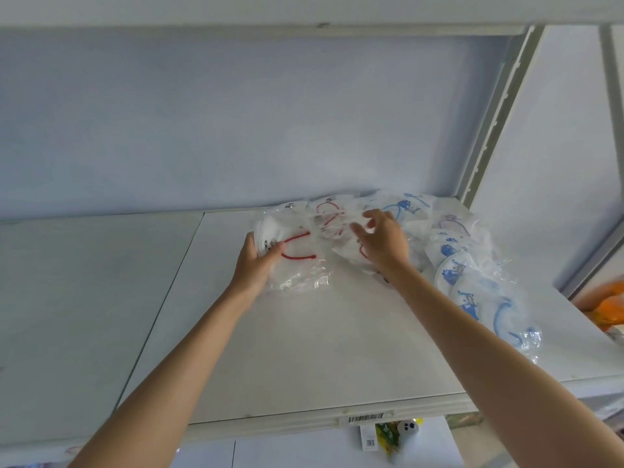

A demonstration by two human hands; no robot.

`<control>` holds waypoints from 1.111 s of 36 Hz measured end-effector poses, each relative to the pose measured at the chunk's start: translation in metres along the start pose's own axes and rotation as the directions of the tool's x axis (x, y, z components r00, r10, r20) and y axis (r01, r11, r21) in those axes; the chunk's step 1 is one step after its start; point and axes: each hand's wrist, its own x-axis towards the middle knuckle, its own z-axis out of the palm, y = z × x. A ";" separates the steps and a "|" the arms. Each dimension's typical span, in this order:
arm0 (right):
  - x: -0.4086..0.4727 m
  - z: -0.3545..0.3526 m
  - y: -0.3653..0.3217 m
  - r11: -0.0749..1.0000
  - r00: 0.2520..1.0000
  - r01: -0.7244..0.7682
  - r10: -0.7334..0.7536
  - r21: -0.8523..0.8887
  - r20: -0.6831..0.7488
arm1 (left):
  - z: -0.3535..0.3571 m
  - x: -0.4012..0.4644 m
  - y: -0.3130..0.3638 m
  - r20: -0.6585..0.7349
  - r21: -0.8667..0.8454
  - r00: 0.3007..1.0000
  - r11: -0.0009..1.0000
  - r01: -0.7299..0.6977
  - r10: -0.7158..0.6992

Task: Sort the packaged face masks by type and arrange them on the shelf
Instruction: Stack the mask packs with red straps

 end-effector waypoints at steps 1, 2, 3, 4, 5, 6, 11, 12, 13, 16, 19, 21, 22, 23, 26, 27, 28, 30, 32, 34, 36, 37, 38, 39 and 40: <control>0.004 -0.007 0.011 0.984 1.000 -0.013 0.008 -0.175 -0.027 | -0.001 0.001 0.000 -0.010 0.007 1.000 1.000 0.001 -0.001; 0.006 -0.014 0.022 0.937 0.999 -0.032 0.030 -0.347 -0.011 | -0.002 0.002 0.000 -0.016 0.009 1.000 1.000 0.006 -0.006; 0.008 -0.019 0.031 0.874 0.997 -0.045 0.072 -0.483 0.036 | -0.002 0.003 0.000 -0.020 0.008 1.000 1.000 0.011 -0.011; 0.008 -0.022 0.037 0.818 0.989 -0.045 0.118 -0.574 0.091 | -0.003 0.003 0.000 -0.021 0.006 1.000 1.000 0.017 -0.017; 0.007 -0.023 0.042 0.778 0.980 -0.035 0.150 -0.627 0.131 | -0.003 0.003 0.000 -0.022 0.002 1.000 1.000 0.021 -0.021; 0.006 -0.022 0.047 0.758 0.977 -0.021 0.153 -0.652 0.147 | -0.002 0.003 -0.001 -0.024 -0.003 0.999 1.000 0.025 -0.025; 0.003 -0.020 0.048 0.822 0.993 0.001 0.066 -0.570 0.096 | 0.002 0.002 -0.001 -0.002 -0.014 1.000 0.999 0.031 -0.031; 0.003 -0.021 0.047 0.850 0.994 -0.010 0.068 -0.527 0.091 | 0.003 0.002 -0.001 0.000 -0.015 0.999 0.999 0.032 -0.032; 0.002 -0.022 0.046 0.881 0.994 -0.025 0.072 -0.473 0.082 | 0.003 0.002 -0.001 -0.001 -0.018 1.000 0.999 0.031 -0.031; 0.002 -0.028 0.045 0.962 0.997 -0.075 0.082 -0.262 0.013 | 0.000 0.002 0.000 -0.016 -0.015 0.999 0.999 0.029 -0.029; 0.002 -0.041 0.038 0.988 0.986 -0.155 0.156 0.027 -0.057 | -0.003 0.002 -0.001 -0.023 -0.001 0.999 1.000 0.028 -0.028; 0.008 -0.053 0.034 0.956 0.971 -0.208 0.228 0.206 -0.075 | -0.006 0.002 -0.002 -0.023 -0.002 0.999 0.999 0.037 -0.037; 0.012 -0.059 0.033 0.939 0.967 -0.213 0.242 0.268 -0.078 | -0.008 0.003 -0.002 -0.025 -0.004 0.999 0.999 0.042 -0.042; 0.015 -0.066 0.031 0.922 0.969 -0.206 0.239 0.326 -0.063 | -0.009 0.004 -0.002 -0.026 -0.007 0.999 0.999 0.046 -0.046; 0.017 -0.082 0.014 0.815 0.981 -0.196 0.162 0.545 0.111 | -0.012 0.006 0.000 -0.014 -0.028 0.999 0.998 0.051 -0.051; 0.015 -0.085 0.005 0.784 0.977 -0.198 0.109 0.589 0.182 | -0.012 0.006 0.001 -0.003 -0.042 0.999 0.998 0.051 -0.051; 0.013 -0.085 -0.003 0.762 0.968 -0.198 0.053 0.616 0.245 | -0.012 0.006 0.002 0.009 -0.057 0.999 0.997 0.049 -0.049; 0.007 -0.080 -0.017 0.762 0.939 -0.179 -0.057 0.622 0.340 | -0.010 0.006 0.003 0.030 -0.090 0.999 0.995 0.048 -0.045; 0.001 -0.067 -0.028 0.808 0.911 -0.136 -0.126 0.574 0.393 | -0.006 0.004 0.005 0.046 -0.132 0.998 0.990 0.049 -0.043; -0.003 -0.051 -0.035 0.861 0.899 -0.092 -0.144 0.501 0.414 | -0.002 0.001 0.008 0.056 -0.187 0.997 0.980 0.061 -0.051; -0.005 -0.033 -0.039 0.892 0.903 -0.059 -0.144 0.448 0.405 | 0.000 -0.001 0.009 0.063 -0.197 0.996 0.978 0.074 -0.062; -0.006 -0.024 -0.039 0.904 0.910 -0.045 -0.139 0.426 0.392 | -0.001 0.000 0.007 0.062 -0.191 0.996 0.978 0.082 -0.071; -0.006 -0.016 -0.039 0.915 0.918 -0.032 -0.132 0.402 0.374 | -0.001 0.000 0.006 0.064 -0.177 0.995 0.980 0.089 -0.079; -0.007 -0.010 -0.040 0.929 0.928 -0.011 -0.128 0.369 0.350 | -0.001 0.001 0.005 0.068 -0.164 0.994 0.982 0.096 -0.086; -0.008 -0.005 -0.041 0.943 0.938 0.019 -0.132 0.331 0.321 | -0.001 0.000 0.004 0.077 -0.170 0.994 0.981 0.091 -0.079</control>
